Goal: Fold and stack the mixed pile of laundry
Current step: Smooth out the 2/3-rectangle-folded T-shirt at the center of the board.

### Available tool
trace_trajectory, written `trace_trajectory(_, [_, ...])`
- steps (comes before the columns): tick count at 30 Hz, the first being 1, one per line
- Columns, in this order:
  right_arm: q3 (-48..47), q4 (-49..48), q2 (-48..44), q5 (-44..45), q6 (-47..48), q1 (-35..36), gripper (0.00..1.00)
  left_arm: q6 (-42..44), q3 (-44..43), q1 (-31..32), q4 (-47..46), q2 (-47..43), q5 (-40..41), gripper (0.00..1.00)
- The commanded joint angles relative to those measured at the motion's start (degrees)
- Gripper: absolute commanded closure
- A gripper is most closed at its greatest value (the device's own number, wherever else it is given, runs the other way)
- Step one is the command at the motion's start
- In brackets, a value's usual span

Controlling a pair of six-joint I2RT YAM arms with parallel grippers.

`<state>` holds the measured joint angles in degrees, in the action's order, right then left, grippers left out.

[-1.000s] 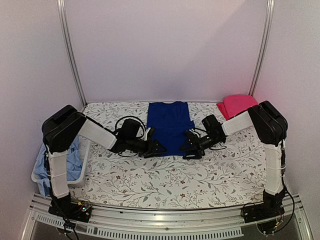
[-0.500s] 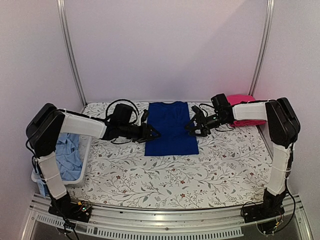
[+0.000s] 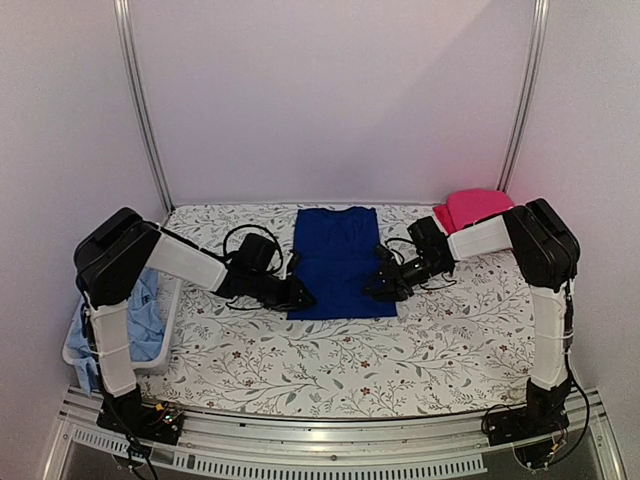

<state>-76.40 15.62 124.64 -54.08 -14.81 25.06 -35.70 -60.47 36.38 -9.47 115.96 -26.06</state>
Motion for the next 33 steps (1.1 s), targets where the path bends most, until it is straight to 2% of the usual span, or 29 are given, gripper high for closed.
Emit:
trace_trajectory(1, [11.67,5.72,-3.69,3.87,0.85,4.14,0.39,-2.41,10.07,5.67,2.33,-5.63,-1.06,0.75])
trace_trajectory(5, [20.71,9.00,-13.41,3.31,0.67,5.88,0.39,-4.69,18.40,9.62,2.15,-14.13,-1.12,0.75])
trace_trajectory(7, [21.74,11.15,-18.83,4.13,0.97,5.83,0.39,-4.37,20.66,9.81,2.31,-19.63,-0.77,0.72])
trace_trajectory(9, [19.66,11.96,-24.37,4.42,1.26,4.89,0.39,-0.70,19.49,9.56,3.50,-24.19,1.44,0.66])
trace_trajectory(12, [12.96,12.09,-27.17,5.57,-0.44,1.30,0.42,10.52,11.73,9.36,8.11,-25.70,6.92,0.63])
trace_trajectory(15, [5.15,13.02,-23.95,9.60,-1.27,-2.28,0.48,19.86,1.30,9.22,13.68,-20.94,8.93,0.63])
trace_trajectory(17, [-0.16,14.92,-20.75,12.45,-0.65,-3.21,0.53,24.97,-4.83,9.16,15.51,-16.74,10.01,0.67])
trace_trajectory(20, [-8.74,17.29,-13.71,14.52,1.95,-3.20,0.57,33.72,-8.42,9.73,11.09,-12.94,10.47,0.69])
trace_trajectory(22, [-12.76,18.11,-9.30,15.01,2.92,-3.06,0.59,38.18,-8.59,9.56,4.44,-11.28,10.79,0.70])
trace_trajectory(24, [-16.23,19.05,-5.93,15.01,3.56,-2.94,0.60,41.72,-11.55,9.28,3.74,-8.23,9.21,0.70])
trace_trajectory(28, [-20.01,20.14,-0.94,14.66,5.40,-2.22,0.60,47.99,-18.21,9.68,7.14,-1.55,8.04,0.71])
trace_trajectory(33, [-21.00,20.18,2.79,15.16,7.63,-0.78,0.58,52.82,-21.97,9.74,7.70,3.78,7.34,0.70])
